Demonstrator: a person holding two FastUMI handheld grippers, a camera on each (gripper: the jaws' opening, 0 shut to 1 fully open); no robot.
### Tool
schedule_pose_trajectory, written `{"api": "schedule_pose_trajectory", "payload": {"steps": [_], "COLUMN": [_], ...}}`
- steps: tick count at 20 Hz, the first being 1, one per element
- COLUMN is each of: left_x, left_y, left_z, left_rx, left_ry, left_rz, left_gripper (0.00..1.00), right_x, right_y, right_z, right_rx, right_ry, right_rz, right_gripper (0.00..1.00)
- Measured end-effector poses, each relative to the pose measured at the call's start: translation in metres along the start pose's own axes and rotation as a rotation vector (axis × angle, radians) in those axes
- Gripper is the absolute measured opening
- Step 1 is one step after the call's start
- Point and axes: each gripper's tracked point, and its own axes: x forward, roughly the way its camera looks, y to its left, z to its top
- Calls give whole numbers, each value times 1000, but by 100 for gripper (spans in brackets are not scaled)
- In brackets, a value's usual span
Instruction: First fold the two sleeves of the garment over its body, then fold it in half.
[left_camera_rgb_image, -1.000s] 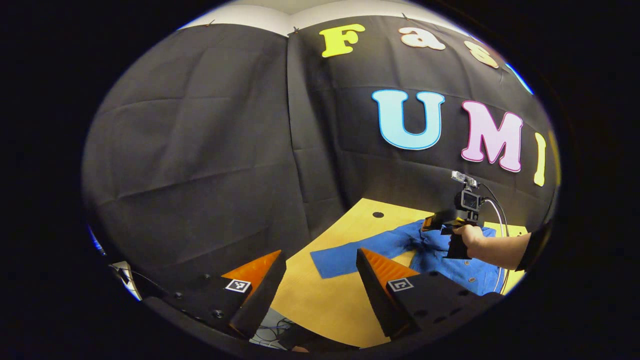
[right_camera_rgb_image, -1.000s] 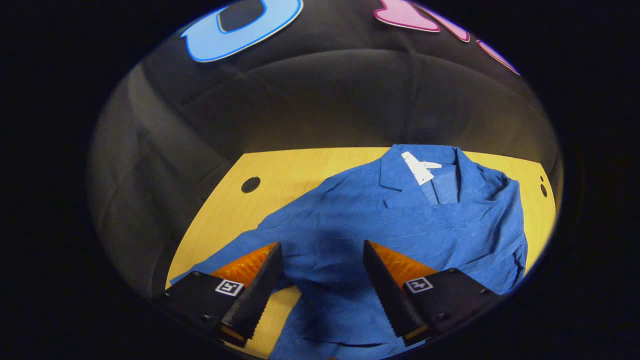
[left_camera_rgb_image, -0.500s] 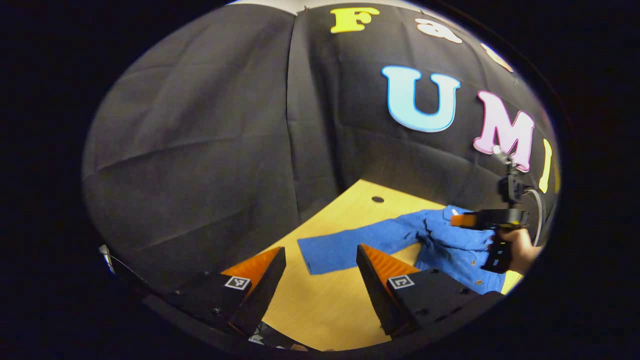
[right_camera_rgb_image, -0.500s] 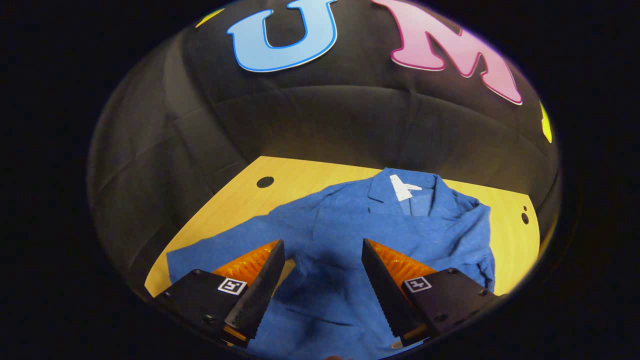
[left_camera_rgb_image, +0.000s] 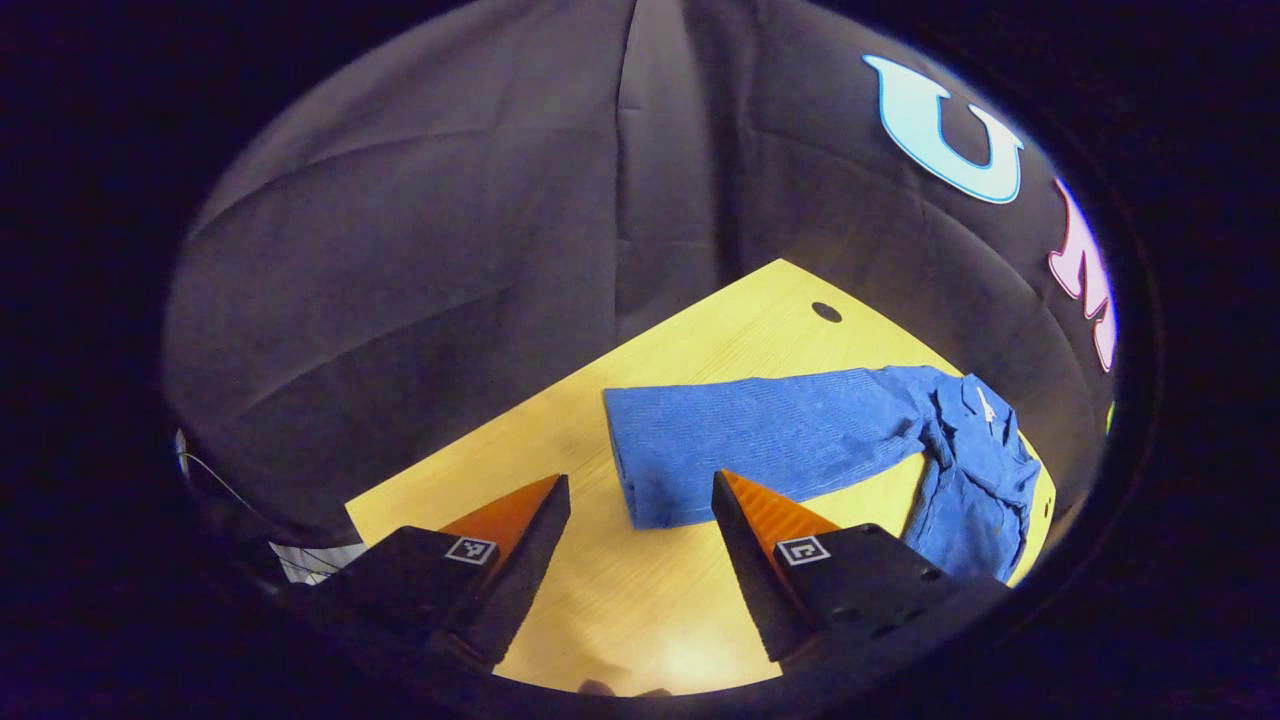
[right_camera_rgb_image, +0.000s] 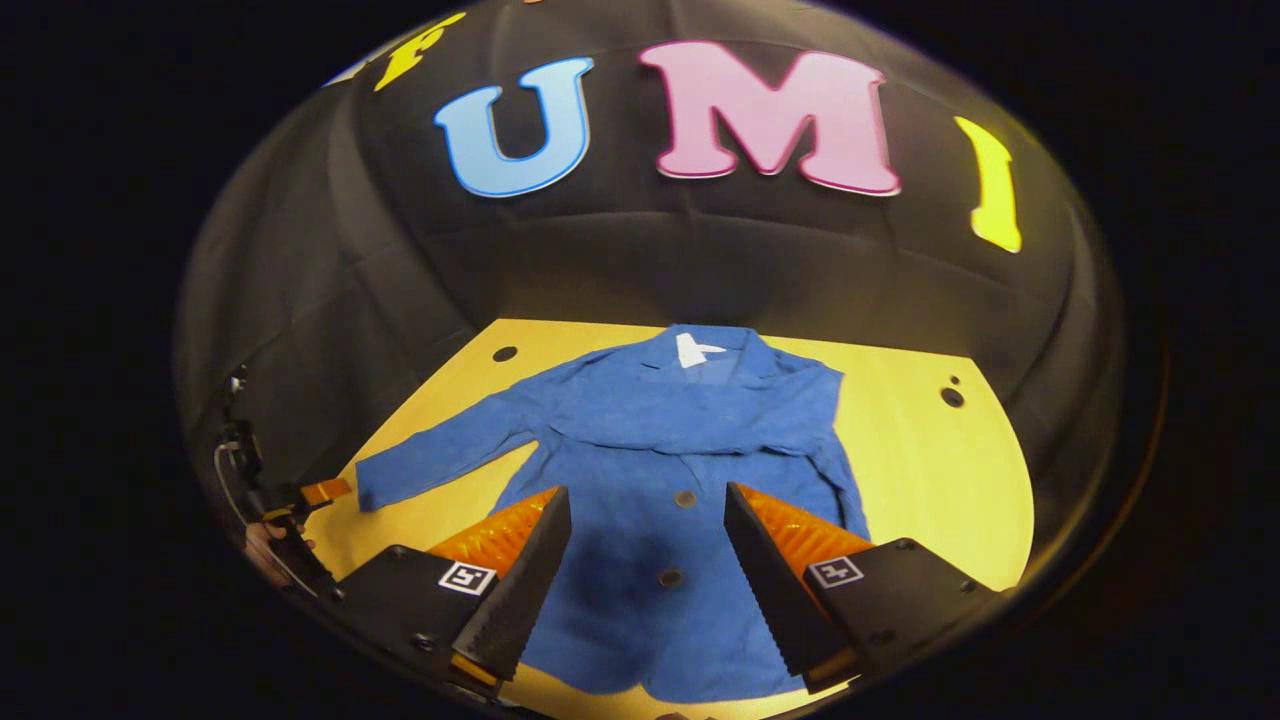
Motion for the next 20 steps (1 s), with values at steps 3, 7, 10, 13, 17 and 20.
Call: {"api": "schedule_pose_trajectory", "payload": {"steps": [3,7,10,13,17,20], "left_x": [19,44,50,49,50,49], "left_y": [-5,-22,-21,-32,-42,-45], "left_z": [0,-5,-6,-4,2,3], "left_rx": [20,30,71,82,-15,-44], "left_ry": [45,109,120,150,169,183], "left_rz": [13,62,126,103,60,24], "left_gripper": [84,84,79,51,7,0], "right_x": [-42,-72,-78,-83,-83,-83], "right_y": [-27,-57,-68,-75,-89,-100], "right_z": [-11,-35,-43,-38,-39,-41], "right_rx": [-17,-14,42,55,72,93], "right_ry": [-12,7,20,2,-4,-3], "right_rz": [-54,-130,-161,-172,-185,-188], "right_gripper": [97,97,97,97,97,97]}}
